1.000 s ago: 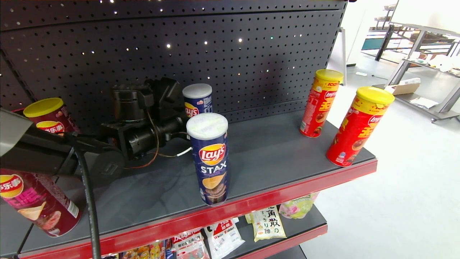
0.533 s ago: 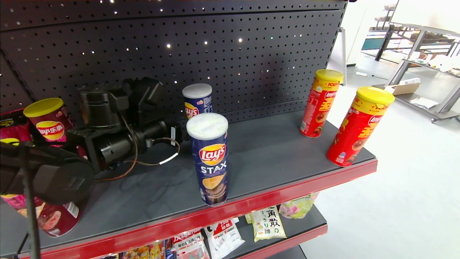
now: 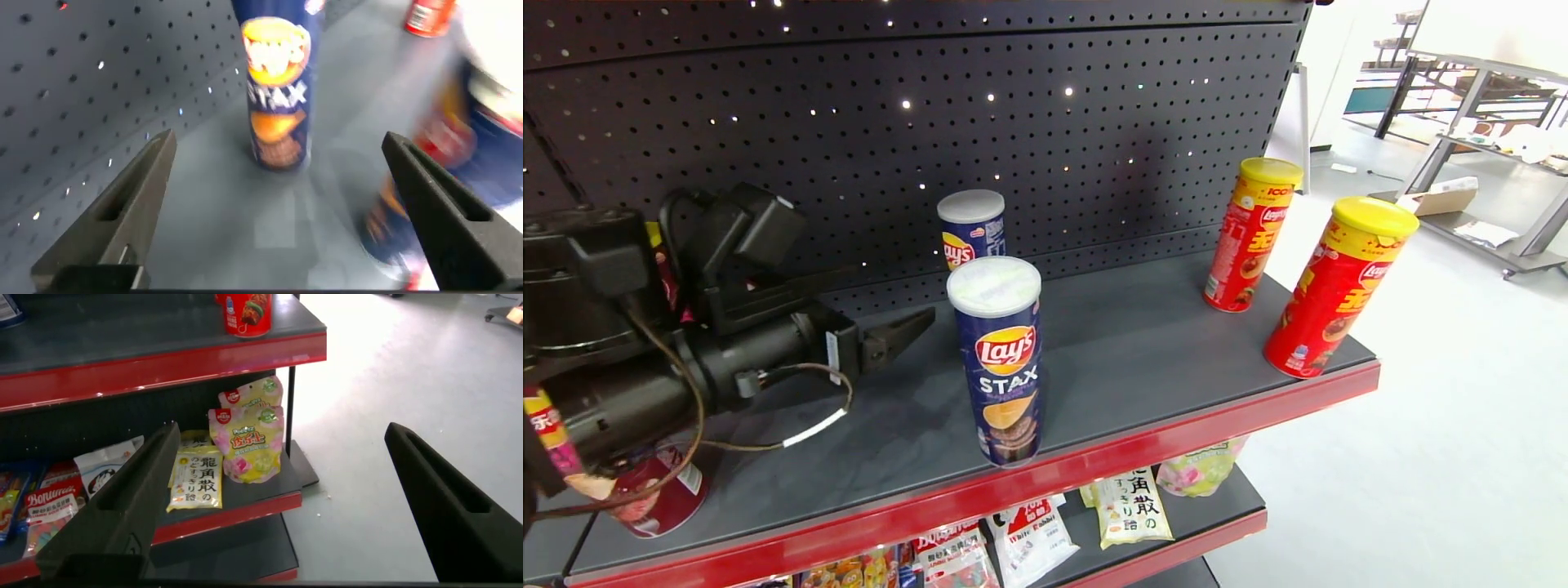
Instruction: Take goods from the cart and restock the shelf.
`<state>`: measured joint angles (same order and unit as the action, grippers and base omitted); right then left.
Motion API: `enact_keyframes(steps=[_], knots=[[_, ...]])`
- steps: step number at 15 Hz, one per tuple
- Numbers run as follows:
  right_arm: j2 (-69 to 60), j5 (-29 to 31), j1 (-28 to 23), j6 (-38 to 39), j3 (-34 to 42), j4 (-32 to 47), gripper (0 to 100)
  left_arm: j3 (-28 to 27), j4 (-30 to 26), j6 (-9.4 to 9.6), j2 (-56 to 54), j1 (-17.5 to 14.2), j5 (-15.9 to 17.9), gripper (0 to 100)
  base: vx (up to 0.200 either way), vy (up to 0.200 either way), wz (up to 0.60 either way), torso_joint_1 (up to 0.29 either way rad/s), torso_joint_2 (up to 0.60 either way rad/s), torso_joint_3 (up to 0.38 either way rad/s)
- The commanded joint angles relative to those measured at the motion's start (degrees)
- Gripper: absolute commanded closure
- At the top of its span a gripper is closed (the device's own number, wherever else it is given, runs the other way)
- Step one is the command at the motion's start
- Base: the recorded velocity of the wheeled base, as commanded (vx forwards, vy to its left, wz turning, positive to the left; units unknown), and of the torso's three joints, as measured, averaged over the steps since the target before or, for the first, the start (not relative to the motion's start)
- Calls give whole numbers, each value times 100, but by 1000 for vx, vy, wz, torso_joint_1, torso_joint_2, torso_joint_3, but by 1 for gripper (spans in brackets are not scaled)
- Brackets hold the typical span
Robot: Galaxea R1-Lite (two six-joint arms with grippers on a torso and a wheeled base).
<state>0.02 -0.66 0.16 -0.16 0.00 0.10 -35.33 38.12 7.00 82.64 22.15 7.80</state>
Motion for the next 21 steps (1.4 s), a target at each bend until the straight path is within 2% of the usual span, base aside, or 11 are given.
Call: enact_keyframes(steps=[1, 2, 4, 9, 10, 11, 12, 16, 18, 19, 21], knots=[[-2, -4, 2, -2, 0, -1, 0, 281, -244, -5, -820, 0, 46, 0, 0, 0, 0, 0, 0, 0], [-2, -4, 2, -2, 0, -1, 0, 536, -1079, -5, -1953, 17, 178, 0, 0, 0, 0, 0, 0, 0], [-2, -4, 2, -2, 0, -1, 0, 712, -1703, -5, -2806, 17, 248, 0, 0, 0, 0, 0, 0, 0], [-2, -4, 2, -2, 0, -1, 0, 1213, -2573, -41, -4722, -70, 292, 0, 0, 0, 0, 0, 0, 0], [-2, -4, 2, -2, 0, -1, 0, 1204, -2687, -58, -4827, -185, 283, 0, 0, 0, 0, 0, 0, 0], [-2, -4, 2, -2, 0, -1, 0, 1204, -3056, -128, -5135, -835, 336, 0, 0, 0, 0, 0, 0, 0], [-2, -4, 2, -2, 0, -1, 0, 1239, -3258, -216, -5328, -1064, 336, 0, 0, 0, 0, 0, 0, 0], [-2, -4, 2, -2, 0, -1, 0, 2091, -4102, -155, -6708, -1081, 222, 0, 0, 0, 0, 0, 0, 0], [-2, -4, 2, -2, 0, -1, 0, 2505, -4849, -155, -7640, -1090, -780, 0, 0, 0, 0, 0, 0, 0], [-2, -4, 2, -2, 0, -1, 0, 2584, -4963, -225, -7702, -1090, -1360, 0, 0, 0, 0, 0, 0, 0], [-2, -4, 2, -2, 0, -1, 0, 2601, -5016, -304, -7675, -1099, -2072, 0, 0, 0, 0, 0, 0, 0]])
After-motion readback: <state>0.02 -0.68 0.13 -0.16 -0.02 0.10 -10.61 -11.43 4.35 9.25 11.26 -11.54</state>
